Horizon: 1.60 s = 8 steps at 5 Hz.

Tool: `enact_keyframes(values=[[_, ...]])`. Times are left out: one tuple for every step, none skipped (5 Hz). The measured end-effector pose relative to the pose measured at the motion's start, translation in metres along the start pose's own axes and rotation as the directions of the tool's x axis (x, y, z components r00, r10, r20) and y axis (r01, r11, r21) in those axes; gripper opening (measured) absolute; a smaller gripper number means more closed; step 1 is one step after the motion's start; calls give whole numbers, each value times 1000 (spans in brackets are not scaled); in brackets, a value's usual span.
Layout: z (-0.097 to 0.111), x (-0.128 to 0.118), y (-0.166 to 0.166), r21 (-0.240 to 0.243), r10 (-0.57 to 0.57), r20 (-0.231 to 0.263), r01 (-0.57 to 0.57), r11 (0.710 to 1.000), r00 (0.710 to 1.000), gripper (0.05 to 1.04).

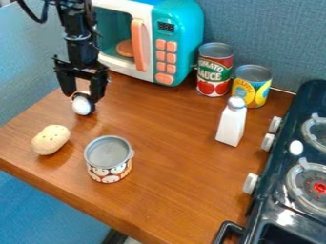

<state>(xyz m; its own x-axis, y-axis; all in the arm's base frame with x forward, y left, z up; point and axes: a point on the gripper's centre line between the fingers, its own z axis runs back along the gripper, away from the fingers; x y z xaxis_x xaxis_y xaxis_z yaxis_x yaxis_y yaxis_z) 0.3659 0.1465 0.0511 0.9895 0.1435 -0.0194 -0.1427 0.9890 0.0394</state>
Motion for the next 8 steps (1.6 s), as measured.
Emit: enact_keyframes(values=[[-7,4,2,5,6,-10,-6,1000,1000,1001],[-23,3,2,5,15,-57,-15,1000,998,1001],[-26,2,4,14,13,-66,-12,1000,998,1001],[-26,1,4,16,14,-73,-13,1000,997,964],[-26,-3,0,-9,-17,-100,16,1000,995,749],[2,1,-9,-61,-54,-18,52,997,998,710],[26,-3,-18,-64,-128,34,130,989,991,710],[46,-9,-42,-72,-261,84,267,961,962,710]])
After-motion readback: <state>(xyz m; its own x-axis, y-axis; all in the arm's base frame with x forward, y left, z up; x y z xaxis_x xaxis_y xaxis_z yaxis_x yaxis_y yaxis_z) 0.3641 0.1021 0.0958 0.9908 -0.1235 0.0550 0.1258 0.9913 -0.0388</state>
